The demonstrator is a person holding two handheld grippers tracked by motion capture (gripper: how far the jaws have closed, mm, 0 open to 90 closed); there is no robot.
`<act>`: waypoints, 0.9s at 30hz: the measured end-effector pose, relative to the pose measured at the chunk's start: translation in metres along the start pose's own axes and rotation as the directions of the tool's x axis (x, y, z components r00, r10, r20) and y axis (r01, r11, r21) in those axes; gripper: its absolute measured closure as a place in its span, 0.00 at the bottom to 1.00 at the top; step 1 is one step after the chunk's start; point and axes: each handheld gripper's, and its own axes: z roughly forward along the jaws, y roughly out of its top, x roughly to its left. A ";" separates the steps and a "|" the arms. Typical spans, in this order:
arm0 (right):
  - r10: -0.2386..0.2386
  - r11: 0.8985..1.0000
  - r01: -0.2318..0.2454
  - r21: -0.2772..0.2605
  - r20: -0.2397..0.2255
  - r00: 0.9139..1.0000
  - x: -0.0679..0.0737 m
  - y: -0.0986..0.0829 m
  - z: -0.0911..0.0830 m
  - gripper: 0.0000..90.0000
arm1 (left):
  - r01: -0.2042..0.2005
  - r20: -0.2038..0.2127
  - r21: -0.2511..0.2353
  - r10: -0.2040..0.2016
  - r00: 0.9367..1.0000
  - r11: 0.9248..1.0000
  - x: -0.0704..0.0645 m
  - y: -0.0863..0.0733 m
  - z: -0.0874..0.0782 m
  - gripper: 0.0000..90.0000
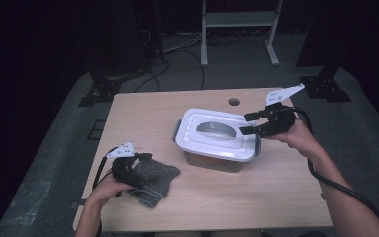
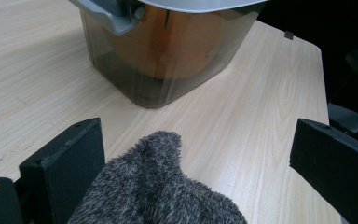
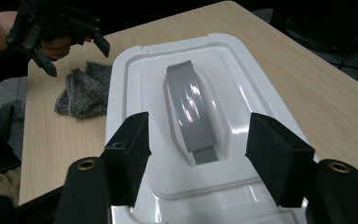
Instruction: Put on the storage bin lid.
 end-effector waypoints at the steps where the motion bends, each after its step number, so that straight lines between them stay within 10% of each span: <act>1: -0.001 1.000 0.001 -0.001 0.005 1.000 0.000 -0.001 -0.002 0.41 | 0.001 -0.001 0.000 -0.001 1.000 1.000 0.000 0.000 0.000 0.03; 27: 0.081 0.997 -0.082 0.001 0.048 0.996 -0.004 -0.045 -0.032 0.39 | 0.003 0.001 0.007 -0.003 1.000 1.000 0.000 -0.001 0.001 0.03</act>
